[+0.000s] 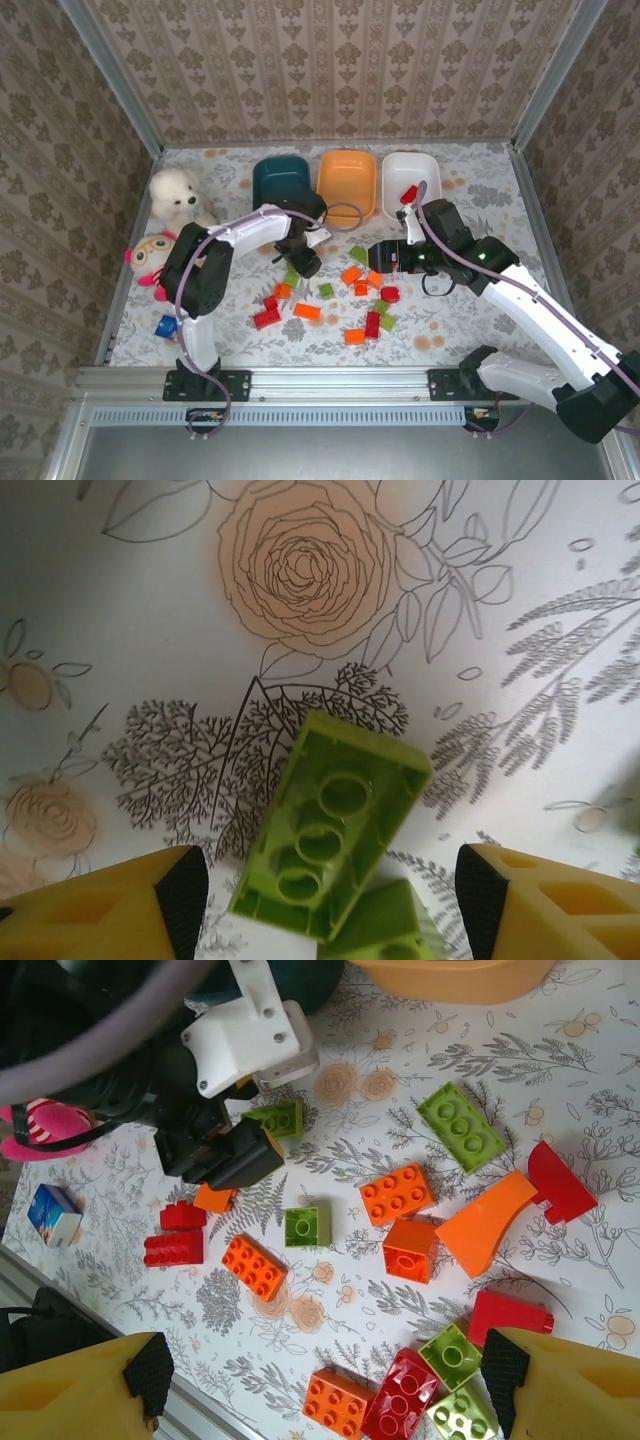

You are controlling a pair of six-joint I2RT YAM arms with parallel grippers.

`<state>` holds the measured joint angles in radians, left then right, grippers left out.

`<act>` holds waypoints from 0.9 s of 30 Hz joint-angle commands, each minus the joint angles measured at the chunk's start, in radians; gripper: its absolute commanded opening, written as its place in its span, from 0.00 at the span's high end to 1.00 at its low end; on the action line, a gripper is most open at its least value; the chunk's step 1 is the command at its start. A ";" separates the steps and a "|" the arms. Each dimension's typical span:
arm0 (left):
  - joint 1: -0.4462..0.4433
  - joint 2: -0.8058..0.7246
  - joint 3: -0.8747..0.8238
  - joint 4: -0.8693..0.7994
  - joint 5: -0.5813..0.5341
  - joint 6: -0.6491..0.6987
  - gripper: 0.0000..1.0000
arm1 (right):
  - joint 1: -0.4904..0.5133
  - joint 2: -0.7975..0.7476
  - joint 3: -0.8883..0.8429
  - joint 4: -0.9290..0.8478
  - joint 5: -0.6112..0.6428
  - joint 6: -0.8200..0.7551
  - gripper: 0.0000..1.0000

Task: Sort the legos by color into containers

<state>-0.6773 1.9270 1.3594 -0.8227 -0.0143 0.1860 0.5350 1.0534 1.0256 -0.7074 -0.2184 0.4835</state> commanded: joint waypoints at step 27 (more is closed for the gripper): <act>0.012 0.061 -0.031 0.045 0.030 0.007 0.62 | 0.002 0.000 0.028 0.040 -0.035 0.067 0.16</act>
<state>-0.6605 1.9701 1.3468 -0.7883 0.0128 0.2111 0.5350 1.0534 1.0306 -0.6792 -0.2409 0.5354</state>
